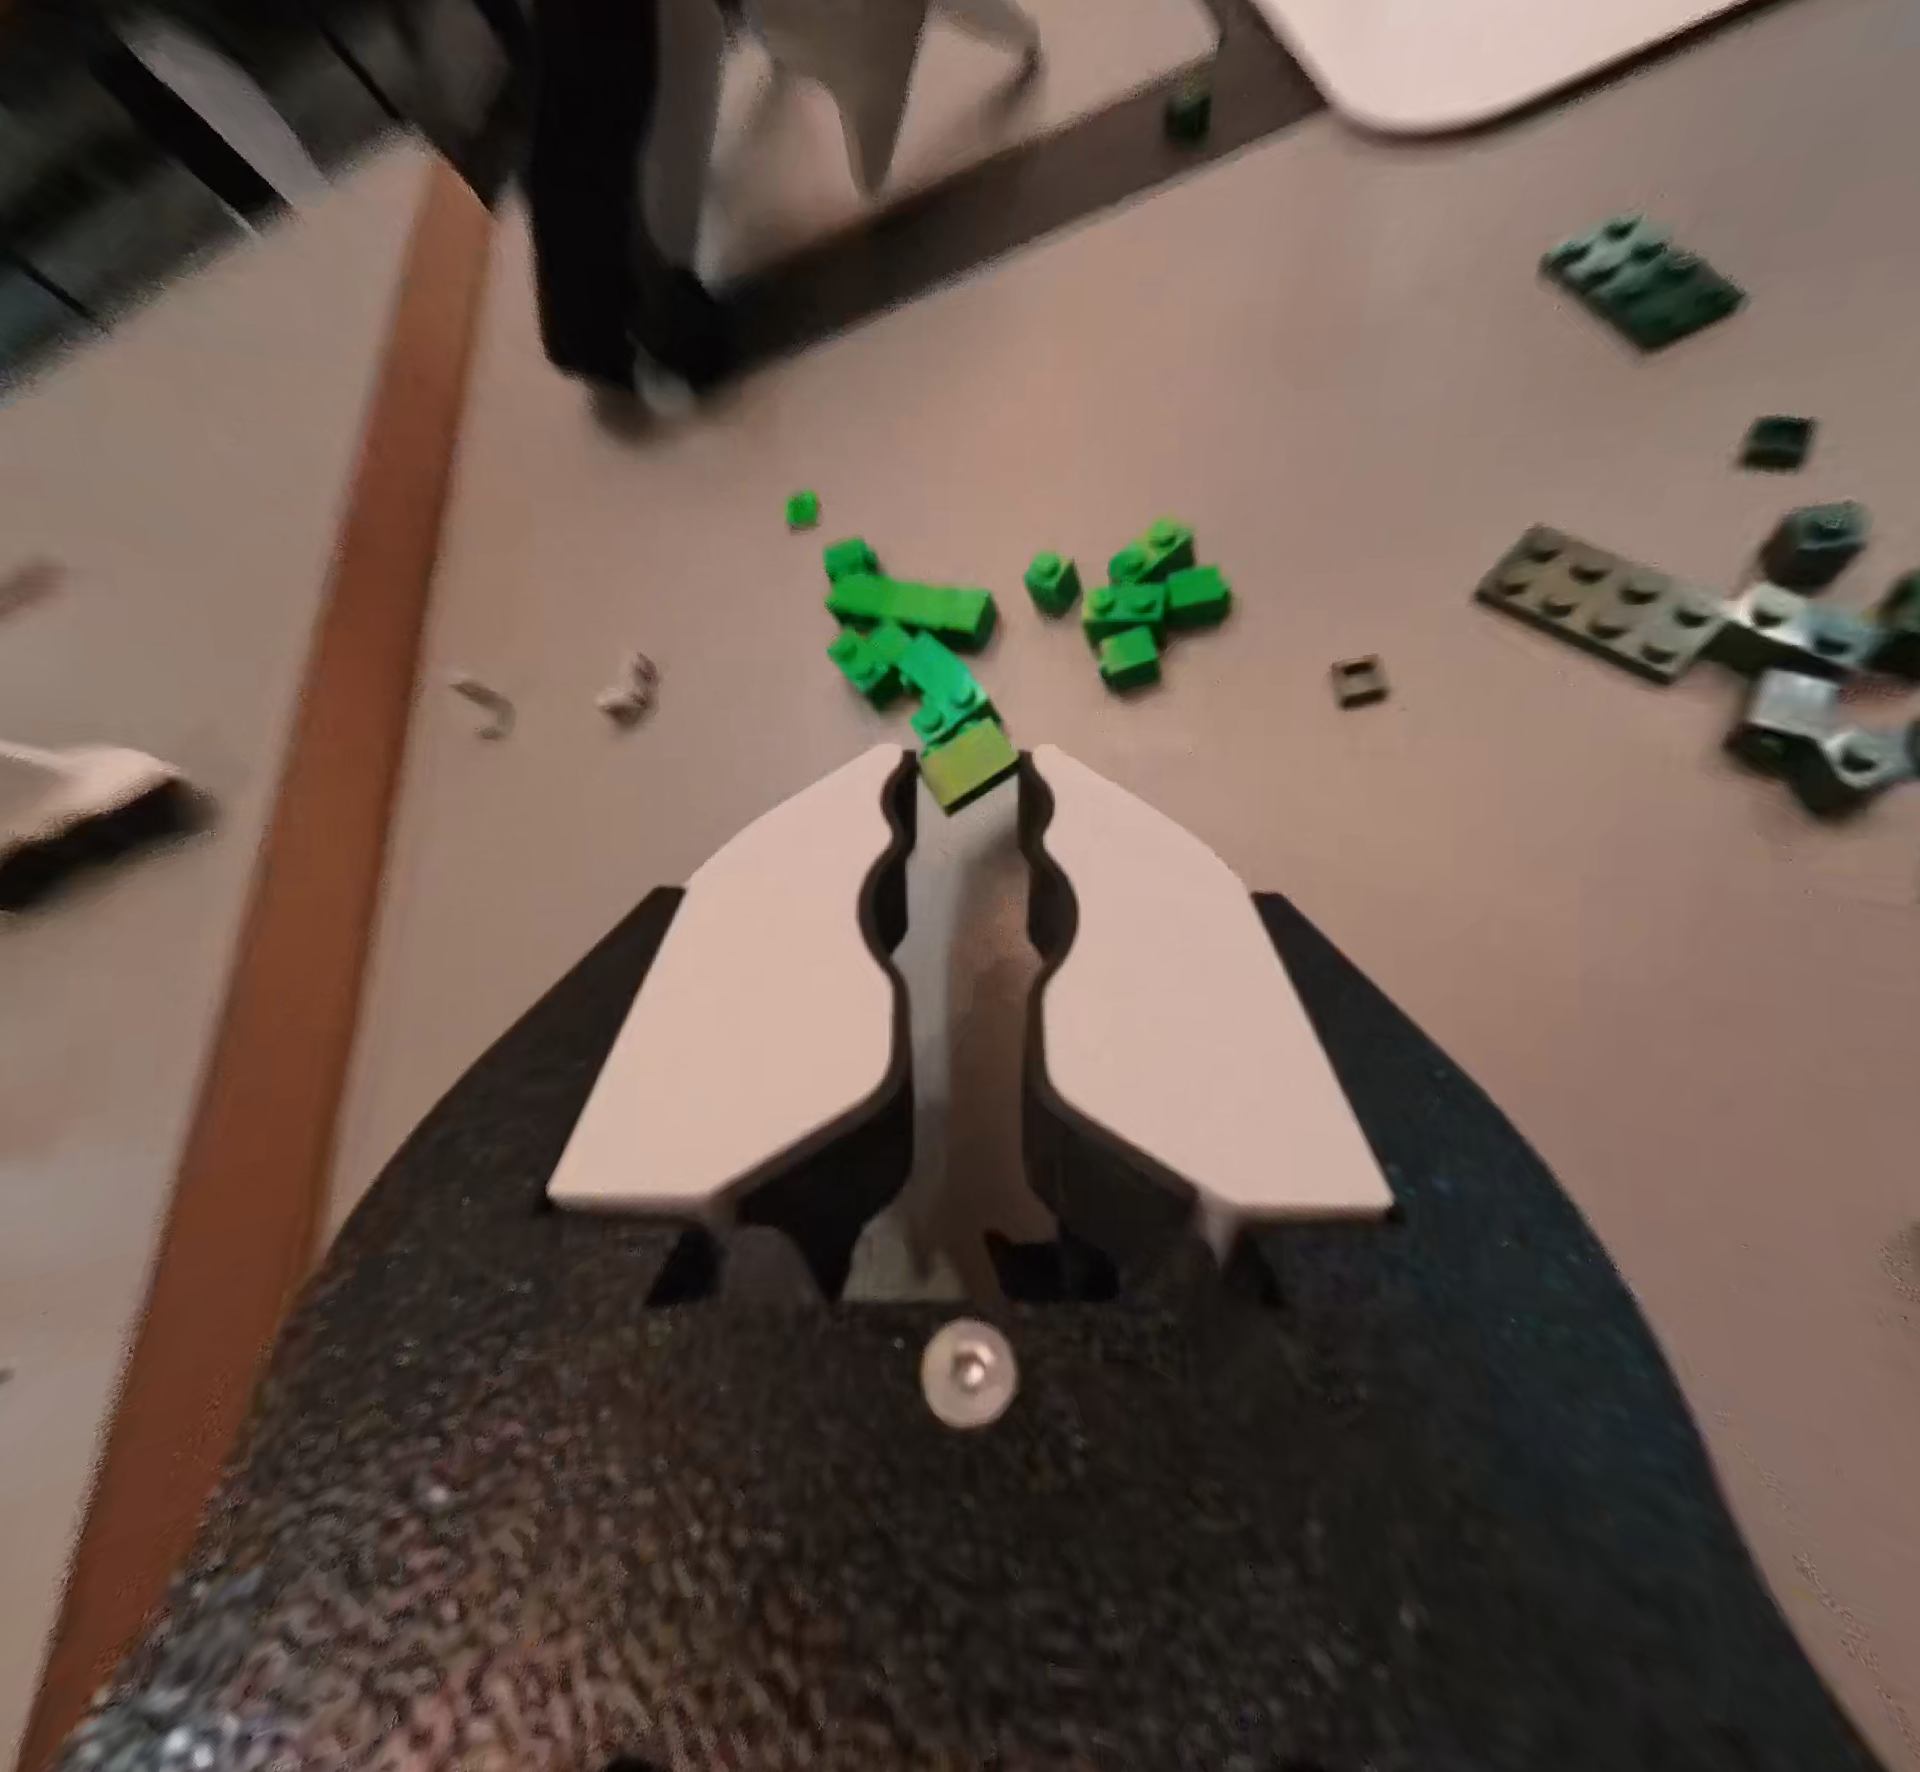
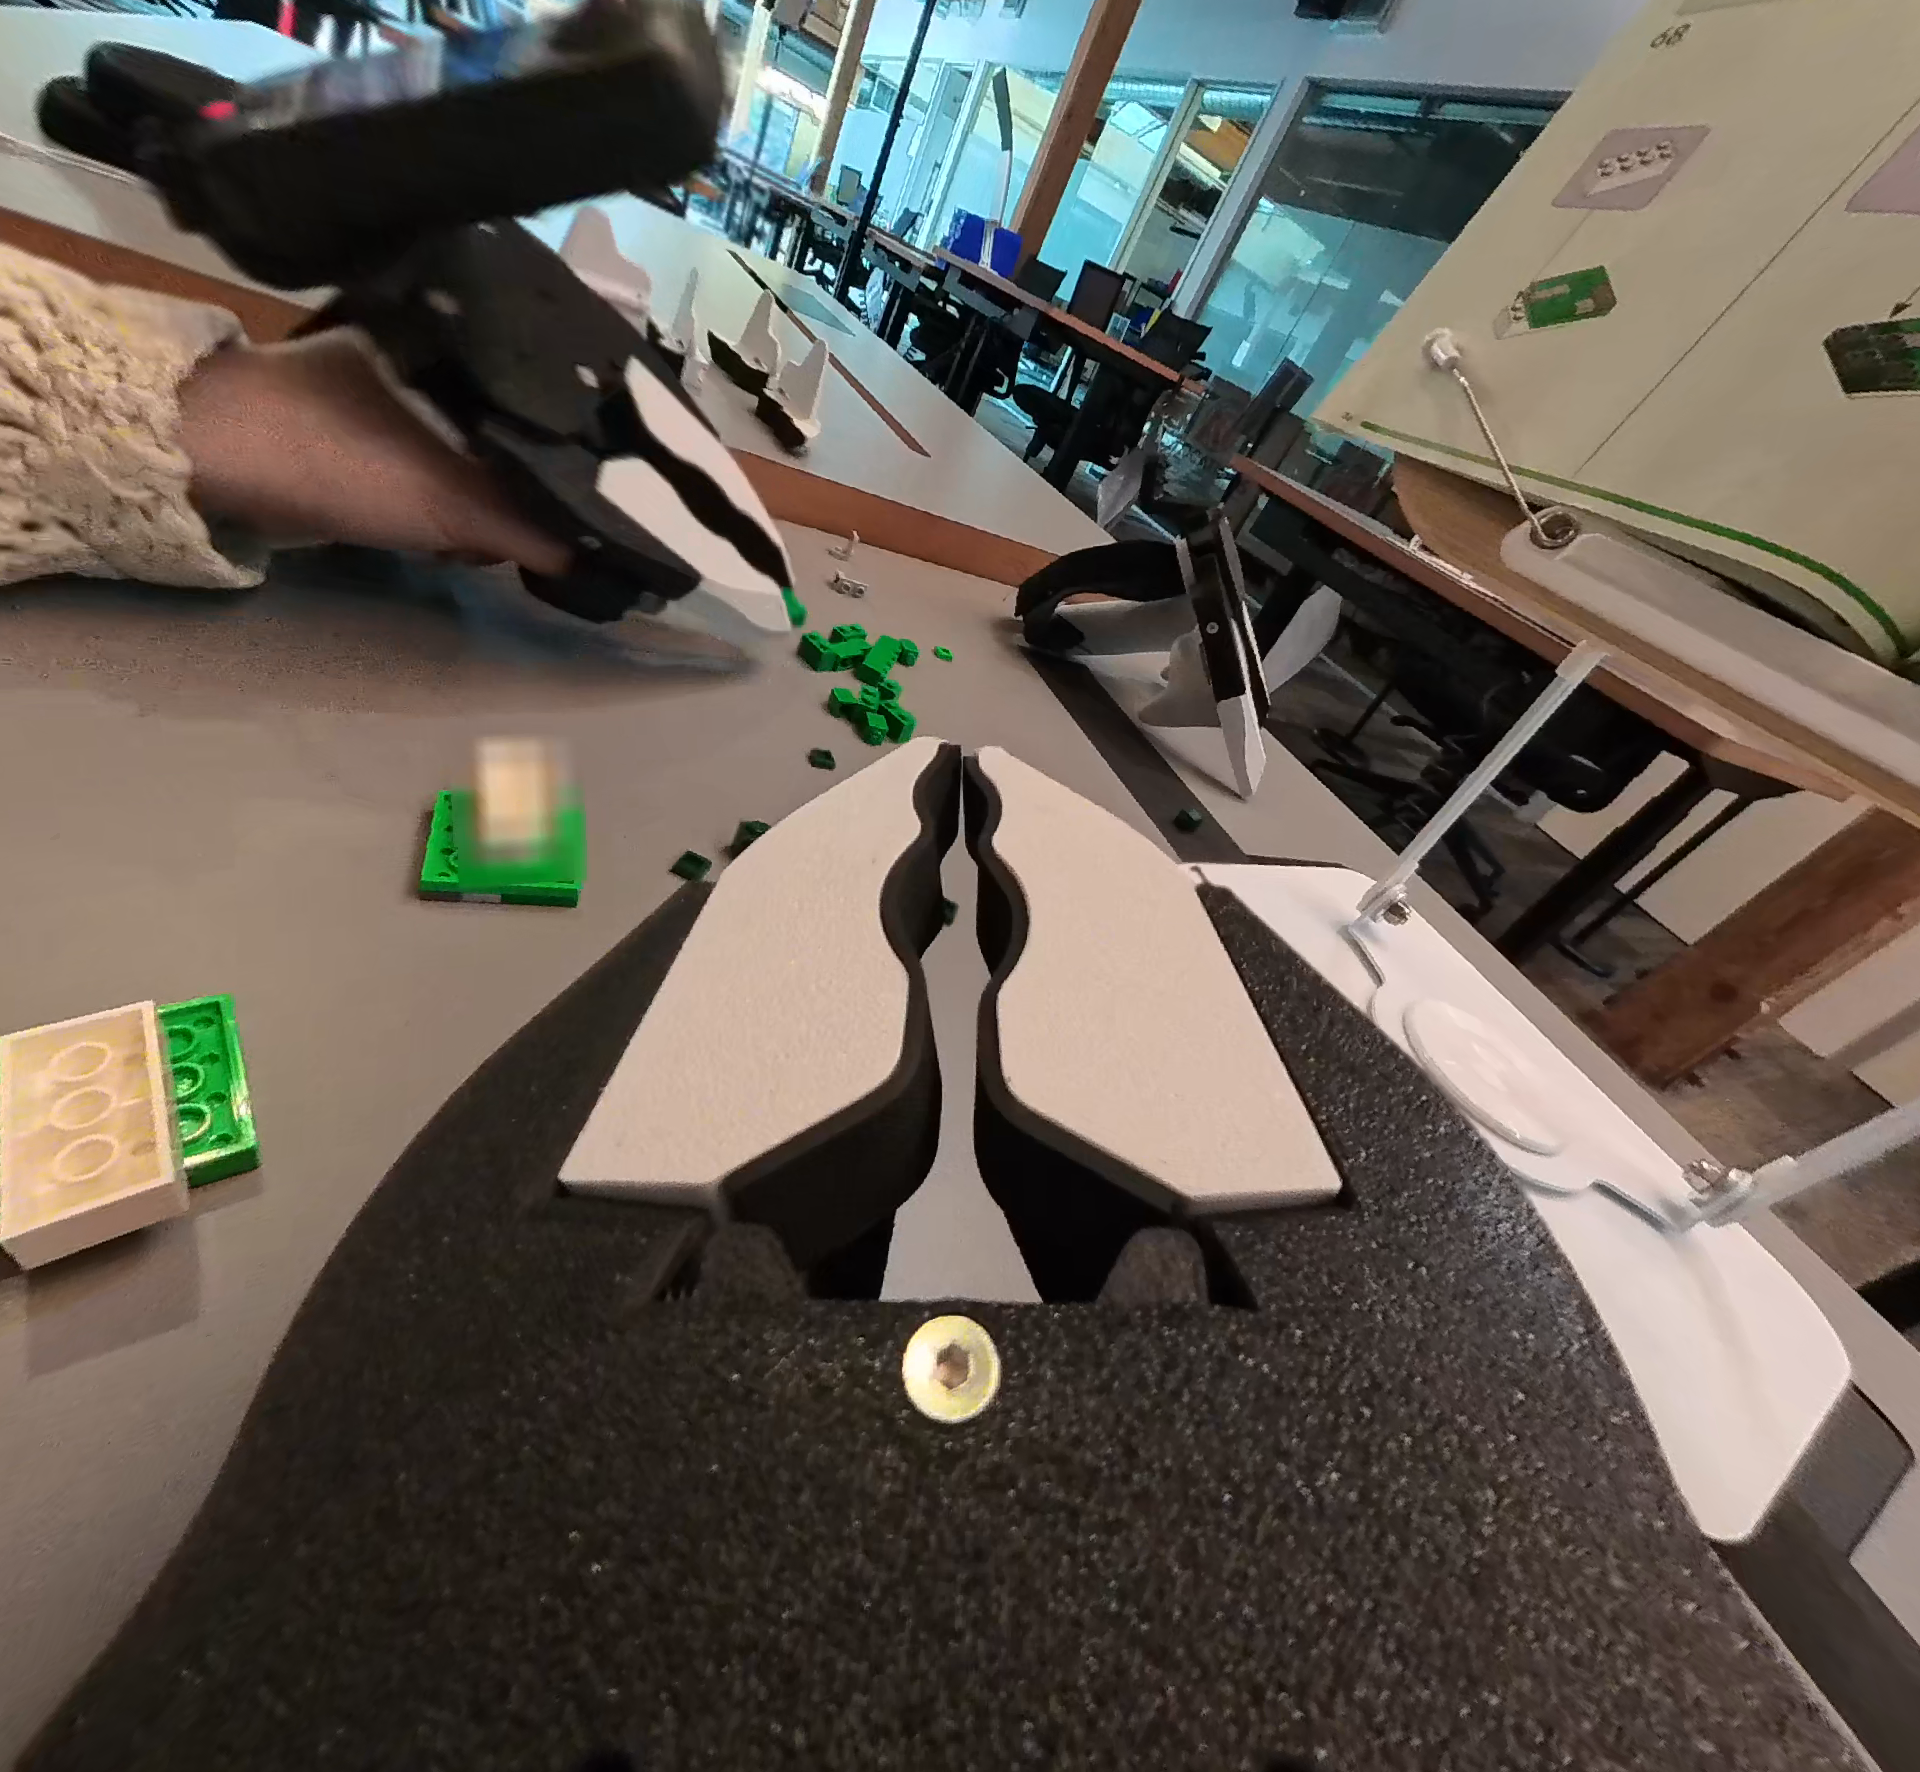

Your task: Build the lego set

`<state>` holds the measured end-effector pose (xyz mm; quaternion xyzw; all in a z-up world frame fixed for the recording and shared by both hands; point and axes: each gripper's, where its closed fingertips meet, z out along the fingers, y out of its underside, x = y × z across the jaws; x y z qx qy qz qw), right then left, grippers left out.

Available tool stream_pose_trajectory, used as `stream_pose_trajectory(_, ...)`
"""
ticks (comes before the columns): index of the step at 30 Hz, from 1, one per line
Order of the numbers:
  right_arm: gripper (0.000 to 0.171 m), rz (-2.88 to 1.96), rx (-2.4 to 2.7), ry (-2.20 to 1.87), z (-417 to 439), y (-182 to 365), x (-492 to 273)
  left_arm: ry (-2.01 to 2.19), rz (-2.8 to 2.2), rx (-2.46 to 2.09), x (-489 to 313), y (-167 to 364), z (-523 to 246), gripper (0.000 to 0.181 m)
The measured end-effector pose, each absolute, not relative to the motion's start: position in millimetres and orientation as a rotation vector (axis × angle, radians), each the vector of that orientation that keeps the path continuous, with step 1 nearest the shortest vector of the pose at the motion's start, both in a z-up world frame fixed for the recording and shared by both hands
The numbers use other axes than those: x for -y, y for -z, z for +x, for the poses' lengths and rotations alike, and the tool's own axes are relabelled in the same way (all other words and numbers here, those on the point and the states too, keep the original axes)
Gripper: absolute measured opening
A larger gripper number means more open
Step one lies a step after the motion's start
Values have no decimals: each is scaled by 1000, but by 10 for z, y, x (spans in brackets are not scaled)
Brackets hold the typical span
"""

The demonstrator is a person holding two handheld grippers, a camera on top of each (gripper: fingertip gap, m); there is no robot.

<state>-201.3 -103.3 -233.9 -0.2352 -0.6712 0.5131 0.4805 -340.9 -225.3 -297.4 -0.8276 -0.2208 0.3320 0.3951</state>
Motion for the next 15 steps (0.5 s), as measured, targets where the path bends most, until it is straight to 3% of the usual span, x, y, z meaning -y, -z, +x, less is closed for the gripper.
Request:
stream_pose_trajectory(5, 0, -552, 1681, -1359, -1934, 2323, 1163, -921, -1736, 167, 1998, 2438, -2733, 18)
stream_pose_trajectory(11, 1, -638, 1801, -1847, -1761, 2231, 1394, -933, -1482, -231, 1798, 2144, -2016, 18)
stream_pose_trajectory(15, 19, -776, 1872, -2112, -1711, 2230, 1468, -990, -1484, -336, 1707, 2188, -1880, 18)
